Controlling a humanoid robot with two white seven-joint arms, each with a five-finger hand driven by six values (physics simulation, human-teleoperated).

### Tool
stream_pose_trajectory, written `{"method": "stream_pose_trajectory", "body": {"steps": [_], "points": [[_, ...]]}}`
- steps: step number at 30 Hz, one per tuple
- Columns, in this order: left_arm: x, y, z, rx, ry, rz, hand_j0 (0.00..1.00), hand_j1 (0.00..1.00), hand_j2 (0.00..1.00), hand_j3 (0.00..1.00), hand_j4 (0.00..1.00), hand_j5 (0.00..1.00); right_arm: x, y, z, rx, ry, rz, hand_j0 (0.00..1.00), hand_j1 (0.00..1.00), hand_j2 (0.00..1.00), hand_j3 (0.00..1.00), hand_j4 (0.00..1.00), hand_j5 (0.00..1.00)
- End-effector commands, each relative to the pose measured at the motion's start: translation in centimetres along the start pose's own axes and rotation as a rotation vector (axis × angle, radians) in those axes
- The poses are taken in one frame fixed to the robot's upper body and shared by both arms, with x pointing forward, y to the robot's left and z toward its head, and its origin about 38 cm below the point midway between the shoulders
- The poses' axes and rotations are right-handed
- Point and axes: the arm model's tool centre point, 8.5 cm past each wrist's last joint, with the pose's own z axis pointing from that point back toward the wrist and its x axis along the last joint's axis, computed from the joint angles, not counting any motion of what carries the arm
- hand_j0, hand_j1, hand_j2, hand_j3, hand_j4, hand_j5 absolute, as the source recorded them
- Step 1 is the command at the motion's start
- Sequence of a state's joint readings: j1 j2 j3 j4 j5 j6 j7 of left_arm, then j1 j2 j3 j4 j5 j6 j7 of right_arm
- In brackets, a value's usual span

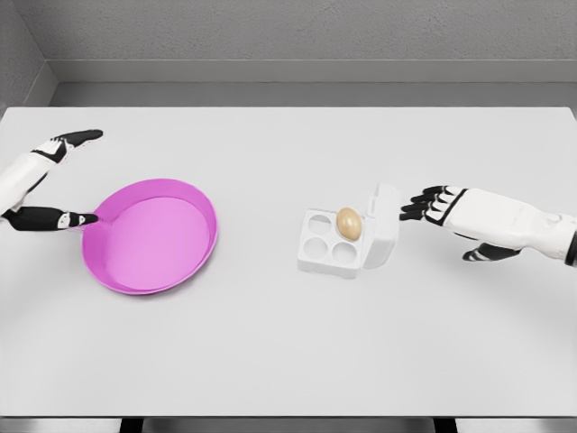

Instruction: Pack egg into the box and close the box lid

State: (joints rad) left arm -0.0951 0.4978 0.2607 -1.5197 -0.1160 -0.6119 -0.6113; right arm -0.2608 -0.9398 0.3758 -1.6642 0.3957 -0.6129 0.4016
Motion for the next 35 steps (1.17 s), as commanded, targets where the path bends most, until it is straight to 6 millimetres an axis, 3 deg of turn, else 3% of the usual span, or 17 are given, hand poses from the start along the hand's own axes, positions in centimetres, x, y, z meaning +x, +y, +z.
{"method": "stream_pose_trajectory", "body": {"steps": [1,6,11,14,16,19,23,26,29,35], "points": [[-0.4,1.4,1.0,0.051,0.022,-0.008,1.0,1.0,1.0,1.0,1.0,1.0,0.6,-0.5,-0.2,-0.012,-0.018,0.007,1.0,1.0,1.0,1.0,1.0,1.0],[-0.5,1.0,0.8,0.031,0.035,-0.025,1.0,1.0,1.0,1.0,1.0,1.0,1.8,-1.1,-0.7,-0.029,-0.054,0.029,1.0,1.0,1.0,1.0,1.0,1.0],[-0.5,1.0,0.8,0.031,0.035,-0.025,1.0,1.0,1.0,1.0,1.0,1.0,3.8,-0.8,-2.7,-0.05,-0.127,0.013,1.0,1.0,1.0,1.0,1.0,1.0],[-0.5,1.0,0.8,0.031,0.035,-0.025,1.0,1.0,1.0,1.0,1.0,1.0,4.4,-1.8,-4.1,-0.107,-0.155,0.01,1.0,1.0,1.0,1.0,1.0,1.0],[-0.5,0.9,0.8,0.03,0.035,-0.025,1.0,1.0,1.0,1.0,1.0,1.0,4.2,-2.2,-4.1,-0.119,-0.151,0.018,1.0,1.0,1.0,1.0,1.0,1.0],[-0.5,0.9,0.8,0.03,0.035,-0.025,1.0,1.0,1.0,1.0,1.0,1.0,2.8,-4.1,-2.8,-0.162,-0.098,0.047,1.0,1.0,1.0,1.0,1.0,1.0],[-0.5,0.9,0.9,0.03,0.035,-0.026,1.0,1.0,1.0,1.0,1.0,1.0,1.9,-4.5,-1.9,-0.168,-0.064,0.053,1.0,1.0,1.0,1.0,1.0,1.0],[-0.5,0.9,0.9,0.03,0.036,-0.025,1.0,1.0,1.0,1.0,1.0,1.0,-2.2,-4.6,1.3,-0.168,0.08,0.027,1.0,1.0,1.0,1.0,1.0,1.0],[-0.5,0.8,0.8,0.025,0.039,-0.028,1.0,1.0,1.0,1.0,1.0,1.0,-6.4,-3.1,4.4,-0.134,0.223,-0.03,1.0,1.0,1.0,1.0,1.0,1.0],[-0.5,0.2,0.9,0.002,0.049,-0.036,1.0,1.0,1.0,1.0,1.0,1.0,-7.7,-2.4,5.4,-0.122,0.267,-0.054,1.0,1.0,1.0,1.0,1.0,1.0]]}}
